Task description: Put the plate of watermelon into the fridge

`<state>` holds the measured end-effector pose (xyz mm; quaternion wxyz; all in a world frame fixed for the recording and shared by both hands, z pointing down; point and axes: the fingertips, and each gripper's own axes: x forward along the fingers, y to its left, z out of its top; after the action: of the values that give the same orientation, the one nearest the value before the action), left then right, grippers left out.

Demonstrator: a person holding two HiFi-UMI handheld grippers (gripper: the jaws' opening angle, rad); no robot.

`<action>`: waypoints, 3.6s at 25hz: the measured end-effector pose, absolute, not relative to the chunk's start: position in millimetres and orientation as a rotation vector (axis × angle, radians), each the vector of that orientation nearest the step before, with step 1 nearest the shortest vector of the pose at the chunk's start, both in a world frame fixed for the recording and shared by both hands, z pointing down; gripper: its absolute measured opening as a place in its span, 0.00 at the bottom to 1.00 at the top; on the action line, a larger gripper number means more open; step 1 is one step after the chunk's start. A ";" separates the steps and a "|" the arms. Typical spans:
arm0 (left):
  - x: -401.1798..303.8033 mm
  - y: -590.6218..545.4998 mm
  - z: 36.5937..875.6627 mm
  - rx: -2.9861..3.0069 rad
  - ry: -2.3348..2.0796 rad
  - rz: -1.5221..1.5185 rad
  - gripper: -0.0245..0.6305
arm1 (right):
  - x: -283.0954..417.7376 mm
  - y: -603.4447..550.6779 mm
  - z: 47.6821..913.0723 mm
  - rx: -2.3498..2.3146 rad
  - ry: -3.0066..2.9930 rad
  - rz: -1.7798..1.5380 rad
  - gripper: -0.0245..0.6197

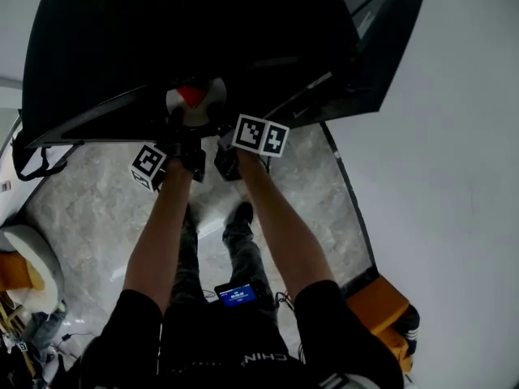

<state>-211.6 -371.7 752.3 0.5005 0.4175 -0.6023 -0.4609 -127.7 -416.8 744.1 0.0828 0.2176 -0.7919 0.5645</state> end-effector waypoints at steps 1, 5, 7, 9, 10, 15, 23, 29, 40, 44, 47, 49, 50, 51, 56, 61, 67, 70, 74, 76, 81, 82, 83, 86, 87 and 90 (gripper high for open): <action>-213.1 -372.8 752.9 1.008 -1.466 -1.108 0.07 | -125.6 -417.0 743.8 0.644 -2.380 1.648 0.15; -214.5 -376.2 750.0 0.998 -1.523 -1.069 0.07 | -113.5 -407.6 743.7 0.632 -2.426 1.420 0.18; -213.6 -377.8 749.1 0.996 -1.543 -1.053 0.07 | -112.1 -390.2 745.5 0.564 -2.433 1.306 0.18; -212.9 -381.5 745.9 1.018 -1.539 -1.047 0.07 | -119.5 -372.0 747.8 0.463 -2.428 1.251 0.18; -211.4 -383.9 743.8 1.036 -1.526 -1.044 0.07 | -123.6 -367.3 748.4 0.440 -2.427 1.229 0.16; -199.0 -390.4 742.6 1.143 -1.444 -0.909 0.08 | -130.8 -377.6 751.2 0.547 -2.405 1.145 0.10; -186.3 -381.3 738.5 1.298 -1.342 -0.736 0.15 | -135.5 -401.2 753.4 0.697 -2.344 1.112 0.09; -172.7 -367.0 732.4 1.524 -1.459 -0.413 0.15 | -131.0 -405.7 749.8 0.736 -2.388 1.038 0.09; -188.7 -384.9 742.0 1.761 -1.790 0.247 0.07 | -144.6 -417.2 748.8 0.728 -2.409 0.685 0.09; -193.4 -396.4 743.3 1.768 -1.796 0.288 0.07 | -149.3 -428.3 752.6 0.732 -2.397 0.680 0.09; -194.6 -404.6 744.5 1.793 -1.793 0.348 0.06 | -155.0 -433.4 750.0 0.739 -2.384 0.676 0.09; -195.7 -408.6 744.9 1.800 -1.778 0.362 0.06 | -157.7 -437.1 750.0 0.752 -2.370 0.679 0.09; -195.8 -409.8 745.3 1.805 -1.766 0.370 0.06 | -158.5 -437.7 750.5 0.754 -2.362 0.686 0.09; -195.6 -410.6 746.0 1.813 -1.749 0.381 0.06 | -158.8 -438.8 751.1 0.757 -2.356 0.690 0.09; -197.7 -408.4 732.2 1.919 -1.723 0.388 0.06 | -155.9 -435.0 750.1 0.720 -2.314 0.705 0.09; -185.5 -381.6 703.3 2.018 -1.662 0.286 0.06 | -141.3 -418.0 721.4 0.701 -2.345 0.693 0.08; -148.7 -338.2 655.9 2.156 -1.470 0.272 0.06 | -113.8 -370.8 668.0 0.580 -2.378 0.795 0.06; -139.7 -312.6 630.8 2.207 -1.382 0.281 0.06 | -97.7 -349.4 636.5 0.581 -2.390 0.850 0.06; -124.7 -276.3 593.7 2.235 -1.305 0.239 0.06 | -74.6 -324.6 596.8 0.668 -2.427 0.991 0.06; -118.8 -261.5 579.7 2.236 -1.301 0.191 0.06 | -65.6 -316.4 581.8 0.702 -2.461 1.082 0.07; -113.6 -243.5 564.6 2.194 -1.321 0.078 0.06 | -59.9 -312.0 557.5 0.753 -2.538 1.103 0.06; -112.8 -244.2 562.1 2.193 -1.317 0.075 0.06 | -62.6 -311.9 551.3 0.740 -2.553 1.100 0.06; -112.4 -245.6 559.0 2.200 -1.314 0.080 0.06 | -65.5 -311.6 544.7 0.726 -2.568 1.098 0.06; -112.2 -248.8 552.8 2.228 -1.308 0.116 0.06 | -68.0 -309.8 534.2 0.719 -2.589 1.085 0.06; -111.1 -247.5 554.1 2.229 -1.305 0.130 0.06 | -65.6 -307.0 536.9 0.721 -2.580 1.090 0.06; -107.6 -236.9 568.2 2.198 -1.304 0.185 0.06 | -51.9 -293.8 556.7 0.717 -2.525 1.118 0.06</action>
<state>-107.6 -236.9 568.2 0.2853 0.8221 -0.4878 0.0693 -51.9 -293.8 556.7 0.1438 0.2488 -0.8757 0.3880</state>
